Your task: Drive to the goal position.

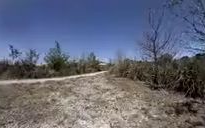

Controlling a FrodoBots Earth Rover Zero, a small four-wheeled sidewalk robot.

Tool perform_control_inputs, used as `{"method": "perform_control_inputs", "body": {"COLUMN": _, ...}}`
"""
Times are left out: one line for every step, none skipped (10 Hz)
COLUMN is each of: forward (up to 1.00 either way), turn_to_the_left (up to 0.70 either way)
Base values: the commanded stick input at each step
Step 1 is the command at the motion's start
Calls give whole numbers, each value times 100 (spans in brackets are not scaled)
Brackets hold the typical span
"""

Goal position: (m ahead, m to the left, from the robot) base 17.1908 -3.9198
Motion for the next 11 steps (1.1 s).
{"method": "perform_control_inputs", "body": {"forward": 70, "turn_to_the_left": 0}}
{"method": "perform_control_inputs", "body": {"forward": 70, "turn_to_the_left": 0}}
{"method": "perform_control_inputs", "body": {"forward": 70, "turn_to_the_left": 0}}
{"method": "perform_control_inputs", "body": {"forward": 70, "turn_to_the_left": 0}}
{"method": "perform_control_inputs", "body": {"forward": 70, "turn_to_the_left": 0}}
{"method": "perform_control_inputs", "body": {"forward": 70, "turn_to_the_left": 0}}
{"method": "perform_control_inputs", "body": {"forward": 70, "turn_to_the_left": 0}}
{"method": "perform_control_inputs", "body": {"forward": 70, "turn_to_the_left": 0}}
{"method": "perform_control_inputs", "body": {"forward": 70, "turn_to_the_left": 0}}
{"method": "perform_control_inputs", "body": {"forward": 70, "turn_to_the_left": 0}}
{"method": "perform_control_inputs", "body": {"forward": 70, "turn_to_the_left": 0}}
